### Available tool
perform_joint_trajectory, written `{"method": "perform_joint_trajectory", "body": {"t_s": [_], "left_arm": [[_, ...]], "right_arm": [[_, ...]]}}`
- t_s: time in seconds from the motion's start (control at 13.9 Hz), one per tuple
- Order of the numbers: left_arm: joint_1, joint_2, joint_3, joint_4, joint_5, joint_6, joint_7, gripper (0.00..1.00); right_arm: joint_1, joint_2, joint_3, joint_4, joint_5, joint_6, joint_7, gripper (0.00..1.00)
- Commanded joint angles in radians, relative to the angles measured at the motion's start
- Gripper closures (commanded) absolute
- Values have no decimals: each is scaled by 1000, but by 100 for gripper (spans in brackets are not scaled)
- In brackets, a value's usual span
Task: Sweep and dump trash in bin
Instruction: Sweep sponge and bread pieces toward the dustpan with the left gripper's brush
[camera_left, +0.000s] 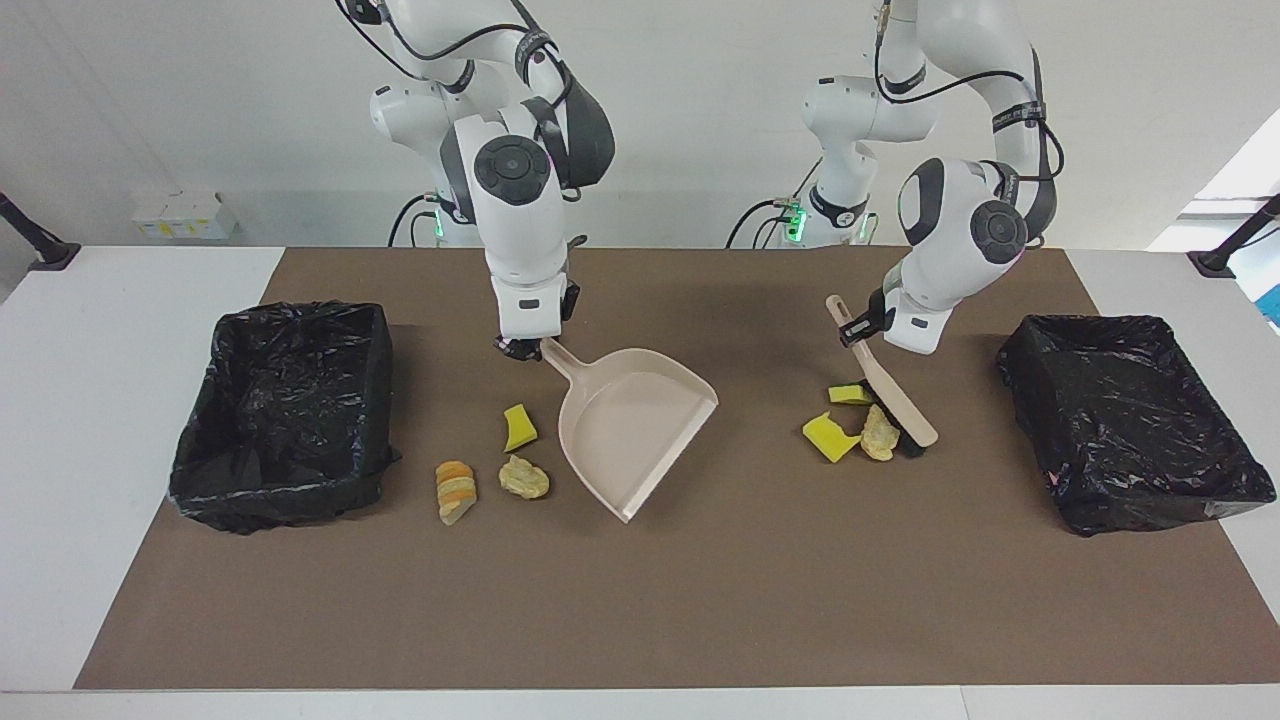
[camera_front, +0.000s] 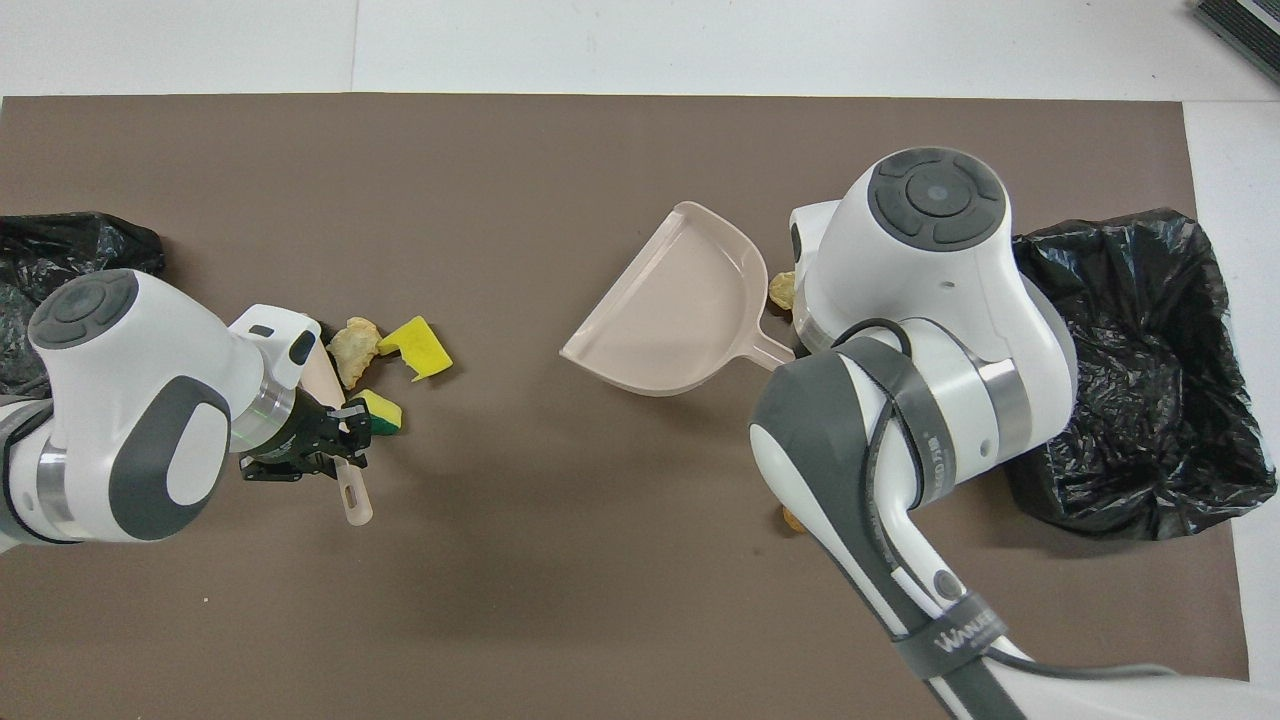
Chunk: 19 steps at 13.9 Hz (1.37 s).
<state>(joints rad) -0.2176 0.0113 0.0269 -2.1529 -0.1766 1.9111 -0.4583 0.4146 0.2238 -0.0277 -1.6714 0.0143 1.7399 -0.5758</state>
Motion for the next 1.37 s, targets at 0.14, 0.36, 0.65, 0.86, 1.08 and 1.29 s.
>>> {"method": "perform_joint_trajectory", "body": {"t_s": [0.14,0.36,0.65,0.86,1.08,1.29], "left_arm": [[6,-19,-7,-45,17,54,248,100],[-8,-24,-7,-53,17,54,378,100],[-71,-24,-10,-77,17,91,394,100],[-163,-25,-12,-76,16,95,345,100],[-259,-31,-16,-71,8,97,222,100],[-360,-34,-19,-58,-9,100,106,100]], "right_arm": [[1,-110,8,-221,-34,139,-186,100],[7,-84,8,-237,-48,251,-307,100],[21,-58,11,-234,-183,254,-438,100],[70,-55,12,-232,-284,242,-441,100],[89,-37,12,-234,-298,254,-441,100],[93,-21,12,-231,-297,262,-440,100]]}}
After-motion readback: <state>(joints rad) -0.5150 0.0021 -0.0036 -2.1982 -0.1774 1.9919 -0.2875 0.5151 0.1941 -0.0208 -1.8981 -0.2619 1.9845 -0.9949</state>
